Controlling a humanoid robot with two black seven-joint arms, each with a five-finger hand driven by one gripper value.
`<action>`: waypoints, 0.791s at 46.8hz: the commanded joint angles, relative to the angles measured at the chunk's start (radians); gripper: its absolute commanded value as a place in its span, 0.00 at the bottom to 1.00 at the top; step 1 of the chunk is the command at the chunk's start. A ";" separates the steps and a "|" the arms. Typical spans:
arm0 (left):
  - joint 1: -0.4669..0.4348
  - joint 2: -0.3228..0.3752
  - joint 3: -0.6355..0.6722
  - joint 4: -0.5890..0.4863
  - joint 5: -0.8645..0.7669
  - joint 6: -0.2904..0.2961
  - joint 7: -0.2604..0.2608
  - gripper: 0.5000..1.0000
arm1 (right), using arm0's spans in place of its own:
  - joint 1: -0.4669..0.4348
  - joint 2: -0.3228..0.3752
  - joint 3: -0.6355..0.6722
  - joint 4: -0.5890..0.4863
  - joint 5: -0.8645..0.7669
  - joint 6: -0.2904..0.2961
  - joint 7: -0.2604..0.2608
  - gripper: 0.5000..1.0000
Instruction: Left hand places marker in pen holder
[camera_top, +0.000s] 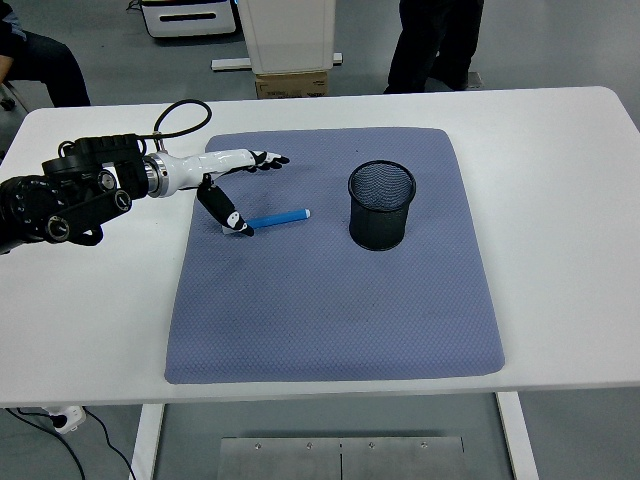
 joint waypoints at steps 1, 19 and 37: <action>0.000 -0.002 0.000 0.004 0.003 0.000 0.000 1.00 | 0.000 0.000 0.000 0.000 0.000 0.000 0.000 1.00; 0.008 -0.005 0.022 0.006 0.008 0.022 -0.014 0.91 | 0.000 0.000 0.000 0.001 0.000 0.000 0.000 1.00; 0.028 -0.019 0.023 0.006 0.009 0.085 -0.014 0.73 | 0.000 0.000 0.000 0.000 0.000 0.000 0.000 1.00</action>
